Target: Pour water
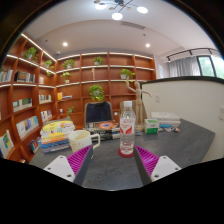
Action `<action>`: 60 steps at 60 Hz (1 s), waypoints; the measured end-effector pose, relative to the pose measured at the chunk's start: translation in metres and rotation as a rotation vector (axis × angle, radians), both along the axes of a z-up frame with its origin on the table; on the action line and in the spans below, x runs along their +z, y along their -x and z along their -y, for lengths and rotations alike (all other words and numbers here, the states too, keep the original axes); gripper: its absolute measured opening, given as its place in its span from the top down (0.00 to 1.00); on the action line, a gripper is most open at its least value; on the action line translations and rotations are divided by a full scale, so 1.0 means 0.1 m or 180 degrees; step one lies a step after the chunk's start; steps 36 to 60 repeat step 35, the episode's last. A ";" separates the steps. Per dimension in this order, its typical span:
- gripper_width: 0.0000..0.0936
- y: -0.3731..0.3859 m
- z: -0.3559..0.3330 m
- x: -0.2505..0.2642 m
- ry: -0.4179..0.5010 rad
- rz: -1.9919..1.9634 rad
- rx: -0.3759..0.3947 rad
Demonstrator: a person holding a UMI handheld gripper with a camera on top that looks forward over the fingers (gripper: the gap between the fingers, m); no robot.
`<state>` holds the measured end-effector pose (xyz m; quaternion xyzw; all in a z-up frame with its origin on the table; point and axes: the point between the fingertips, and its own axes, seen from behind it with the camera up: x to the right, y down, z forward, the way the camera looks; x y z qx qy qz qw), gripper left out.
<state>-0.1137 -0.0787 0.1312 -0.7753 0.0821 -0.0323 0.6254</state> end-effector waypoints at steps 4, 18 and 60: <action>0.09 0.14 0.12 0.05 -0.0045 -0.0054 0.0212; 0.09 0.26 0.42 0.20 -0.0127 -0.0015 0.0419; 0.09 0.26 0.59 0.26 -0.0129 0.0086 0.0465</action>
